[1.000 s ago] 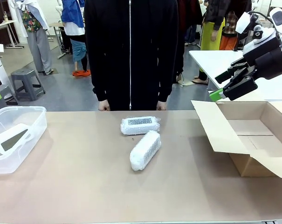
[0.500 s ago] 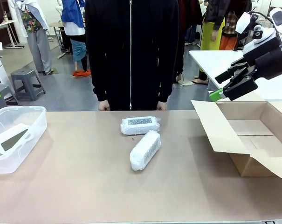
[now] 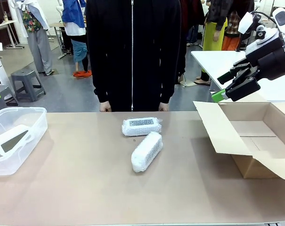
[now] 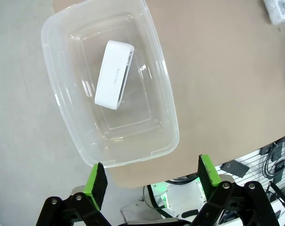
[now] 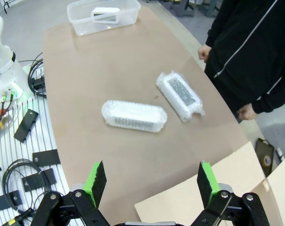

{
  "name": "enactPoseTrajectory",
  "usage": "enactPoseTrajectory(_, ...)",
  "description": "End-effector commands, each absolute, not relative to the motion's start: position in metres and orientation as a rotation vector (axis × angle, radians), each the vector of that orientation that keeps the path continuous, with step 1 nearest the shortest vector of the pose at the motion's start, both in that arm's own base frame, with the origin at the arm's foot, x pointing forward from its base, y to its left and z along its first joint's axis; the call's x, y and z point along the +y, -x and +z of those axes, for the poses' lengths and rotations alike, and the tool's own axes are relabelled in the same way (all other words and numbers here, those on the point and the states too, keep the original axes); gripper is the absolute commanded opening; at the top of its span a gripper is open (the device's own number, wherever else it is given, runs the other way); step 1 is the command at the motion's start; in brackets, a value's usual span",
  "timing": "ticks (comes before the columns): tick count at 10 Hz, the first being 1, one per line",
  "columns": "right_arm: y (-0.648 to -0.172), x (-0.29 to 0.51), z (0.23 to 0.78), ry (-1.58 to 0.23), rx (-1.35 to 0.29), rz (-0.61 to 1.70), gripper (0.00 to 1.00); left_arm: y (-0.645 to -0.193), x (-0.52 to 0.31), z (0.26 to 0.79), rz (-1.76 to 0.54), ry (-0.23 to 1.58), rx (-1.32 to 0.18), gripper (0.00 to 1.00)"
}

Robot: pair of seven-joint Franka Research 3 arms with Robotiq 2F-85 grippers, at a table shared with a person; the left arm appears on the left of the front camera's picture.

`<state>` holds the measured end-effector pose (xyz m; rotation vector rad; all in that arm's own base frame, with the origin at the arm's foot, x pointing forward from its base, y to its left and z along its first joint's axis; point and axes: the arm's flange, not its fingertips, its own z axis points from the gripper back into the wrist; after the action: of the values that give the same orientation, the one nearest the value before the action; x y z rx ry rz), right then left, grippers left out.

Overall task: Separate and place wrapped and unwrapped clocks.
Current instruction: Pick up the Digital clock indicated by the person.

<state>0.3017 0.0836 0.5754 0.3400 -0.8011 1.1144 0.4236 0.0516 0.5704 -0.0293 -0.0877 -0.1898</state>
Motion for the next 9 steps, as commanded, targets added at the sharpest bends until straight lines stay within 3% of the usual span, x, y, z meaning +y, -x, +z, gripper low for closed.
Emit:
enactPoseTrajectory(1, -0.303, 0.084, 0.574, -0.368, -0.805, 1.123, 1.0, -0.432, 0.028, 0.578, -0.313, 0.101, -0.232, 1.0)
enactPoseTrajectory(5, -0.303, 0.084, 0.574, -0.368, -0.805, 1.123, 1.0, -0.373, -0.086, 0.589, -0.685, 0.305, -0.485, 1.0)
enactPoseTrajectory(9, -0.303, 0.084, 0.574, -0.368, -0.805, 1.123, 1.0, -0.317, -0.107, 0.574, -0.99, 0.525, -0.643, 1.0)
